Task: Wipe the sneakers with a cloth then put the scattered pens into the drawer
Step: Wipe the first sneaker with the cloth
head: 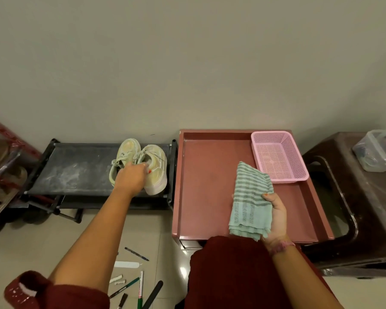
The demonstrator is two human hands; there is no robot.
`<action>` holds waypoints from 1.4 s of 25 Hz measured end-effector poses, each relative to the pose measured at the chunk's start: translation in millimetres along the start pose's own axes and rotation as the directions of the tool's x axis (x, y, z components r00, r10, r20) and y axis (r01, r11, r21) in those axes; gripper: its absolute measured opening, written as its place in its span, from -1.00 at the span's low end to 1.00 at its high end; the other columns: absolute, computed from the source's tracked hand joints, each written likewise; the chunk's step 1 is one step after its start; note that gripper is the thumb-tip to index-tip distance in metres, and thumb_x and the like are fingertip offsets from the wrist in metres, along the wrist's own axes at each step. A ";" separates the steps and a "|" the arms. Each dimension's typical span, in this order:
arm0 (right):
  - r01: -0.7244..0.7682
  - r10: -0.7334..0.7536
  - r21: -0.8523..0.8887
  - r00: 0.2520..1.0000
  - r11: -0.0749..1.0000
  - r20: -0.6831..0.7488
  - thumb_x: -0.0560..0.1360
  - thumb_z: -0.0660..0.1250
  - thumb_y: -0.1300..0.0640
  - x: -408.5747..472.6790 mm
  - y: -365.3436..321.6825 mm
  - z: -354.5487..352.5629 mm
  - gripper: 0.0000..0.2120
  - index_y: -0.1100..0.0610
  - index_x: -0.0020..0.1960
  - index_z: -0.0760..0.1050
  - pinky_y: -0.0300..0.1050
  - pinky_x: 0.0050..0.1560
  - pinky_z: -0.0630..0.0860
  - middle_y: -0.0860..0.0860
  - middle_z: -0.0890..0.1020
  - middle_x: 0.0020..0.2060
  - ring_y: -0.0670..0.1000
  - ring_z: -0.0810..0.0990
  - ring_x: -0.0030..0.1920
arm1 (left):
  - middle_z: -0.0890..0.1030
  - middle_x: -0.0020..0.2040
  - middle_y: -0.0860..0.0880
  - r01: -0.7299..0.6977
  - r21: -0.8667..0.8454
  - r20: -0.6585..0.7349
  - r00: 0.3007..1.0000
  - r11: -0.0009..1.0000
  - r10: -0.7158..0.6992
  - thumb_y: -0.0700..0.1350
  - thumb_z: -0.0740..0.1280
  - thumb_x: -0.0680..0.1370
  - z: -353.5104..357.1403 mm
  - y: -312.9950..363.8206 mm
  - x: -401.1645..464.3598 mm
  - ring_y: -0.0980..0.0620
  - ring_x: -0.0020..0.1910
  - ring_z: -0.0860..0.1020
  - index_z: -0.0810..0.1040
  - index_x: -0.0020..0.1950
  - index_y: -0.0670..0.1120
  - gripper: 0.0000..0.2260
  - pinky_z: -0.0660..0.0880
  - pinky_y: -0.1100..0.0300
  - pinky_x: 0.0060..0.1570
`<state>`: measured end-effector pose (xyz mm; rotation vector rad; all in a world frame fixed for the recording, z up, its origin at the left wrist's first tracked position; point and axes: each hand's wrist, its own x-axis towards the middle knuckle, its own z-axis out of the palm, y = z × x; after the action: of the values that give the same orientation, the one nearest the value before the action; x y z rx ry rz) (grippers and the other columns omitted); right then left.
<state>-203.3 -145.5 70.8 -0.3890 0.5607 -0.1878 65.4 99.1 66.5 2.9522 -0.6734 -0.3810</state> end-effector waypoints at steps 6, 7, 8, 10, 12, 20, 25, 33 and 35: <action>0.005 -0.006 0.009 0.999 1.000 0.032 0.09 0.51 0.09 -18.6 -22.6 9.4 -0.25 0.16 0.27 0.44 0.11 0.09 0.51 0.14 0.55 0.08 0.16 0.55 0.05 | 0.57 0.02 -0.05 -0.094 -0.510 -0.202 0.979 0.855 -0.013 -0.06 0.16 0.65 -60.7 29.5 -37.7 -0.03 0.08 0.47 0.58 0.17 -0.13 -0.74 0.37 0.09 0.00; 0.019 -0.019 0.006 0.999 1.000 0.031 0.06 0.53 0.10 -22.5 -26.9 11.4 -0.28 0.16 0.21 0.50 0.11 0.07 0.52 0.14 0.58 0.05 0.16 0.58 0.02 | 0.57 -0.02 -0.03 -0.126 -0.602 -0.211 0.977 0.789 -0.005 -0.08 0.16 0.65 -70.7 39.0 -50.3 0.02 -0.01 0.48 0.58 0.12 -0.14 -0.77 0.38 0.16 -0.09; 0.033 -0.033 0.001 0.999 0.999 0.037 0.04 0.54 0.11 -26.6 -30.7 14.0 -0.33 0.16 0.15 0.54 0.11 0.06 0.53 0.13 0.61 0.02 0.16 0.60 -0.01 | 0.56 -0.07 -0.04 -0.163 -0.664 -0.220 0.975 0.730 0.017 -0.09 0.16 0.65 -78.6 48.0 -61.6 0.04 -0.08 0.47 0.57 0.05 -0.17 -0.77 0.38 0.22 -0.14; 0.039 -0.039 -0.008 0.997 0.999 0.061 0.03 0.55 0.12 -36.1 -37.8 21.7 -0.41 0.15 0.06 0.60 0.09 0.03 0.55 0.12 0.63 -0.03 0.13 0.63 -0.06 | 0.52 -0.16 -0.12 -0.239 -0.724 -0.242 0.966 0.647 0.085 -0.08 0.17 0.65 -89.2 63.7 -77.1 0.02 -0.17 0.44 0.52 -0.02 -0.27 -0.72 0.35 0.31 -0.21; 0.048 -0.044 -0.052 0.996 0.998 0.072 0.17 0.45 0.15 -45.8 -44.4 31.4 -0.64 0.14 -0.04 0.64 0.05 -0.03 0.57 0.09 0.65 -0.10 0.10 0.64 -0.12 | 0.56 -0.16 -0.16 -0.291 -0.767 -0.241 0.957 0.572 0.163 -0.03 0.18 0.65 -93.9 80.4 -86.0 -0.11 -0.17 0.47 0.54 -0.01 -0.28 -0.68 0.42 0.20 -0.12; 0.251 -0.288 -0.756 0.954 0.605 0.087 0.33 0.16 0.32 -69.2 -55.1 70.4 -0.79 0.12 -0.10 0.45 -0.17 -0.27 0.44 -0.01 0.52 -0.27 0.00 0.47 -0.24 | 0.62 -0.13 0.17 -0.179 -0.847 -0.010 0.947 0.500 0.321 -0.06 0.25 0.62 -72.2 167.0 -96.5 0.27 -0.13 0.55 0.65 0.00 -0.10 -0.79 0.47 0.25 0.01; 0.339 -0.126 -0.870 0.906 -0.358 0.405 0.43 0.03 0.14 -70.6 -29.3 64.9 -0.31 0.05 0.55 -0.04 -0.06 0.53 -0.07 -0.08 0.04 0.53 -0.14 -0.08 0.52 | 0.58 -0.28 0.03 -0.110 -0.801 0.071 0.959 0.588 0.275 -0.24 0.21 0.56 -55.3 197.5 -94.2 0.07 -0.23 0.49 0.59 -0.19 -0.18 -0.80 0.39 0.19 -0.20; 0.237 -0.071 -0.435 0.809 -0.869 0.584 0.37 0.04 0.24 -62.6 -8.6 38.5 -0.34 0.10 0.48 0.16 0.15 0.36 0.33 0.05 0.26 0.48 0.09 0.20 0.48 | 0.67 -0.06 -0.28 0.061 -0.915 0.177 0.949 0.400 0.260 -0.08 0.29 0.59 -43.8 193.5 -92.6 -0.01 -0.17 0.61 0.61 0.02 -0.34 -0.70 0.53 0.14 -0.08; 0.316 -0.042 -0.550 0.840 -0.773 0.542 0.46 0.07 0.27 -54.2 -20.6 47.1 -0.33 0.09 0.54 0.00 0.04 0.49 0.09 0.01 0.05 0.54 0.02 0.02 0.53 | 0.65 -0.07 -0.31 0.061 -0.913 0.172 0.954 0.404 0.245 -0.04 0.30 0.58 -42.3 191.2 -85.5 -0.02 -0.17 0.57 0.57 0.03 -0.38 -0.64 0.49 0.09 -0.06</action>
<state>-223.8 -134.8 141.7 -2.8731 0.1441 -0.0700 -77.4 -34.0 153.3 1.7707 -0.4156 -0.8475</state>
